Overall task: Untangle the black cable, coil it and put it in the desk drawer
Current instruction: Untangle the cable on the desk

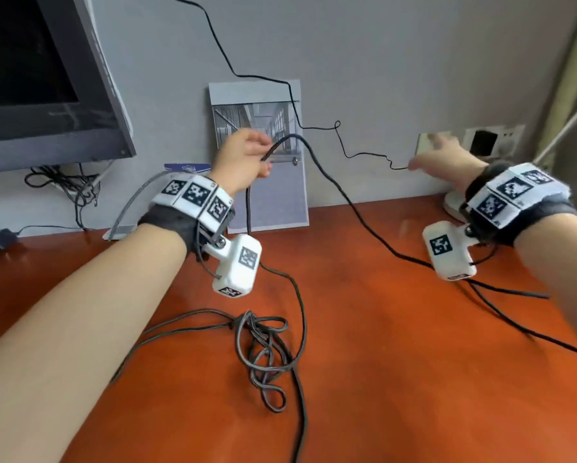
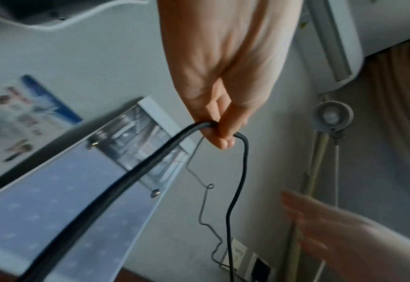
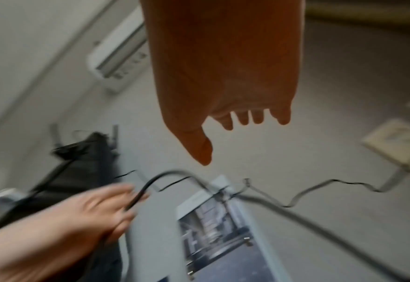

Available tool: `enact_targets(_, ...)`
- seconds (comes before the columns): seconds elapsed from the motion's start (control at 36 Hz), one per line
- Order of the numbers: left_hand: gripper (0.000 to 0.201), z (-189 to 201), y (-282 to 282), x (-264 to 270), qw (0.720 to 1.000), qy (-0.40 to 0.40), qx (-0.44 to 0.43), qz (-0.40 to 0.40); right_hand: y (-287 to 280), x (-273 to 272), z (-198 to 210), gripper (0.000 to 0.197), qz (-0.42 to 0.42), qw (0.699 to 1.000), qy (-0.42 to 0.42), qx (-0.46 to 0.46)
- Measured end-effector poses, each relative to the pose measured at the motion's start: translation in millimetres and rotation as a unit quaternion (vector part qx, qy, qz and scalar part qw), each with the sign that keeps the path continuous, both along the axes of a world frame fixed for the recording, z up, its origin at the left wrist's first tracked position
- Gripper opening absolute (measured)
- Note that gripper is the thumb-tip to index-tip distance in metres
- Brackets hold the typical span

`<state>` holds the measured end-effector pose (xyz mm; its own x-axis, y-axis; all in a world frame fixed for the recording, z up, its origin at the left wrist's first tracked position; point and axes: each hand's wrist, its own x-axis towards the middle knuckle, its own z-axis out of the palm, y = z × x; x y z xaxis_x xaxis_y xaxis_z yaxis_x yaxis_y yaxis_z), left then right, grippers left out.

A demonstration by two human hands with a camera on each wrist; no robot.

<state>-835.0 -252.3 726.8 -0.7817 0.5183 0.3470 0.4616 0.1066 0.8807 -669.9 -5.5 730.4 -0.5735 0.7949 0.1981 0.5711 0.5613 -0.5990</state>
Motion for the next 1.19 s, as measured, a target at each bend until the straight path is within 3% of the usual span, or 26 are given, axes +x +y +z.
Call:
enact_targets(0.08, 0.036, 29.2, 13.4, 20.5, 0.996, 0.06, -0.002, -0.063, -46.8, -9.0, 20.1, 0.078, 0.175, 0.979, 0.018, 0.107)
enact_targets(0.14, 0.036, 41.8, 20.0, 29.9, 0.992, 0.095, 0.002, -0.085, -67.6, -15.3, 29.1, 0.073, 0.229, 0.963, 0.006, 0.145)
enact_targets(0.25, 0.044, 49.5, 22.2, 46.9, 0.985, 0.133, 0.034, -0.101, -79.8, -18.2, 43.6, 0.032, 0.189, 0.965, 0.054, 0.175)
enact_targets(0.33, 0.045, 39.8, 18.3, 59.9, 0.981, 0.143, 0.038, -0.122, -75.9, -18.4, 49.3, 0.022, 0.202, 0.962, 0.141, 0.122)
enact_targets(0.42, 0.039, 23.8, 13.6, 75.8, 0.98, 0.099, -0.075, -0.154, -67.5, -16.4, 61.2, 0.034, 0.158, 0.951, 0.264, 0.025)
enact_targets(0.5, 0.018, 1.6, 7.0, 85.1, 0.922, 0.072, -0.294, -0.242, -49.7, -3.2, 81.4, 0.033, 0.057, 0.941, 0.333, -0.024)
enact_targets(0.56, 0.021, -11.3, 7.0, 85.7, 0.914, 0.059, -0.308, -0.258, -34.8, 13.0, 88.2, 0.029, 0.004, 0.967, 0.252, -0.042)
enact_targets(0.64, 0.033, -11.6, 14.8, 84.3, 0.952, 0.028, -0.239, -0.189, -34.8, 29.9, 77.0, 0.043, -0.042, 0.994, 0.041, 0.091)
enact_targets(0.69, 0.033, -2.7, 24.9, 82.6, 0.973, 0.008, -0.177, -0.145, -56.9, 38.5, 60.2, 0.056, -0.012, 0.975, 0.059, 0.215)
enact_targets(0.75, 0.03, 8.9, 35.0, 82.9, 0.98, 0.008, -0.151, -0.128, -85.9, 42.9, 39.0, 0.055, 0.102, 0.943, 0.071, 0.307)
enact_targets(0.83, 0.03, 23.7, 49.0, 84.7, 0.976, 0.052, -0.167, -0.126, -119.8, 47.9, -1.1, 0.043, 0.366, 0.851, -0.004, 0.376)
enact_targets(0.86, 0.029, 27.8, 52.5, 84.8, 0.975, 0.059, -0.173, -0.13, -125.2, 48.3, -13.8, 0.042, 0.413, 0.822, -0.035, 0.391)
enact_targets(0.92, 0.029, 34.4, 59.6, 84.9, 0.97, 0.051, -0.187, -0.149, -131.5, 47.8, -35.0, 0.041, 0.439, 0.804, -0.079, 0.394)
enact_targets(1.06, 0.031, 42.4, 64.1, 85.2, 0.967, 0.063, -0.198, -0.15, -139.3, 41.6, -53.0, 0.06, 0.443, 0.843, -0.133, 0.274)
enact_targets(1.11, 0.032, 44.9, 62.5, 84.9, 0.967, 0.07, -0.195, -0.151, -142.3, 40.3, -56.4, 0.059, 0.458, 0.827, -0.204, 0.252)
enact_targets(1.19, 0.03, 44.6, 57.5, 82.7, 0.97, 0.071, -0.178, -0.15, -145.9, 39.4, -68.3, 0.036, 0.446, 0.78, -0.287, 0.331)
